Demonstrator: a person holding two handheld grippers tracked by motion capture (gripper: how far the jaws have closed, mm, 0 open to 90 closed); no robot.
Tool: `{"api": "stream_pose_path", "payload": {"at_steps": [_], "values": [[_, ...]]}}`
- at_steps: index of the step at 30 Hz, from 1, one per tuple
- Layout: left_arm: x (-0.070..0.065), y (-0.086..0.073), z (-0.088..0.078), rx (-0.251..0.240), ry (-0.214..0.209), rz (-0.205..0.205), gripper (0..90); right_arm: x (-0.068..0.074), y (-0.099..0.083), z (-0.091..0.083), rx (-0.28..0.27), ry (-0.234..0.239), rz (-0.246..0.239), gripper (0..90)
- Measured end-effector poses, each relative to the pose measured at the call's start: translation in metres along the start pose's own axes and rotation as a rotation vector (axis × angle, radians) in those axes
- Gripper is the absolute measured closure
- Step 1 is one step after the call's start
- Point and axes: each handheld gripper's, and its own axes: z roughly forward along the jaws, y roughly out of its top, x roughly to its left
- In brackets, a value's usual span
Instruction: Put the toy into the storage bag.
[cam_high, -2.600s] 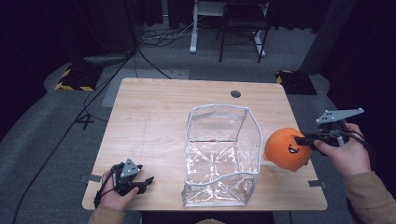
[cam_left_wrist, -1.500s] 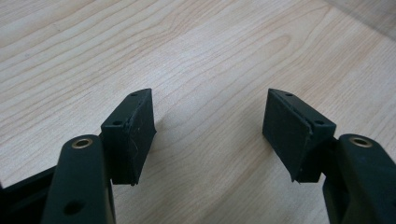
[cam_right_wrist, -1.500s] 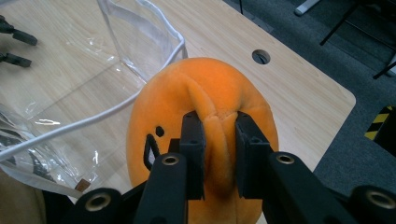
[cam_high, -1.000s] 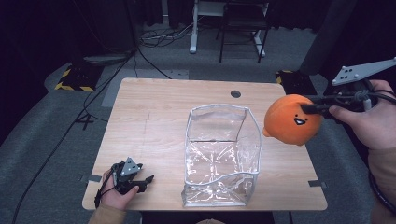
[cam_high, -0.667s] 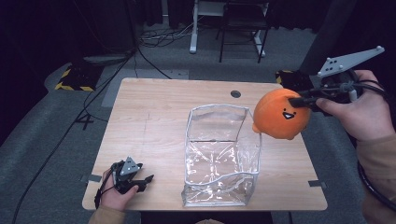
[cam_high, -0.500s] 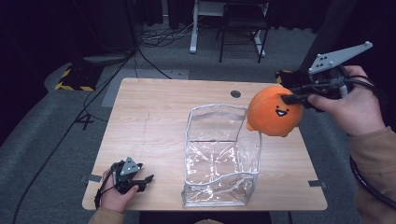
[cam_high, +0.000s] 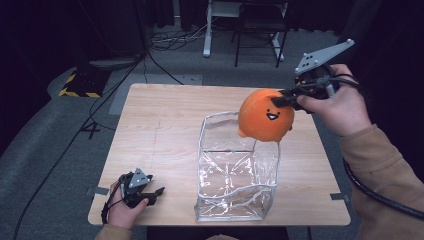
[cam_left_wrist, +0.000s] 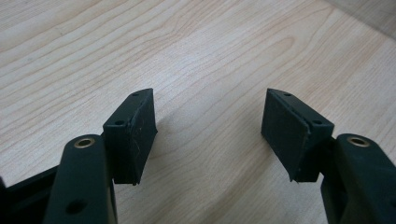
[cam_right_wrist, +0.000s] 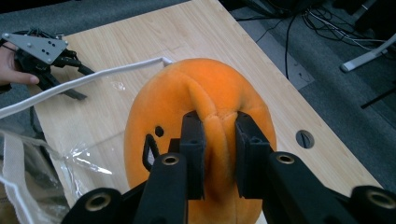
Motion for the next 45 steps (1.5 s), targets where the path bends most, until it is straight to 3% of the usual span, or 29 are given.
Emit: {"api": "stream_pose_path", "payload": {"at_steps": [16,28,45], "values": [[0.000,0.000,0.000,0.001,0.000,0.001,35.6,0.021,0.018,0.054,-0.008,0.088,-0.047,76.1],[0.000,0.000,0.000,0.002,0.000,0.002,35.6,0.034,0.014,0.109,0.039,0.162,-0.051,76.1],[0.000,0.000,0.000,-0.005,0.002,-0.003,35.6,0.047,-0.006,0.154,0.126,0.210,-0.051,76.2]]}}
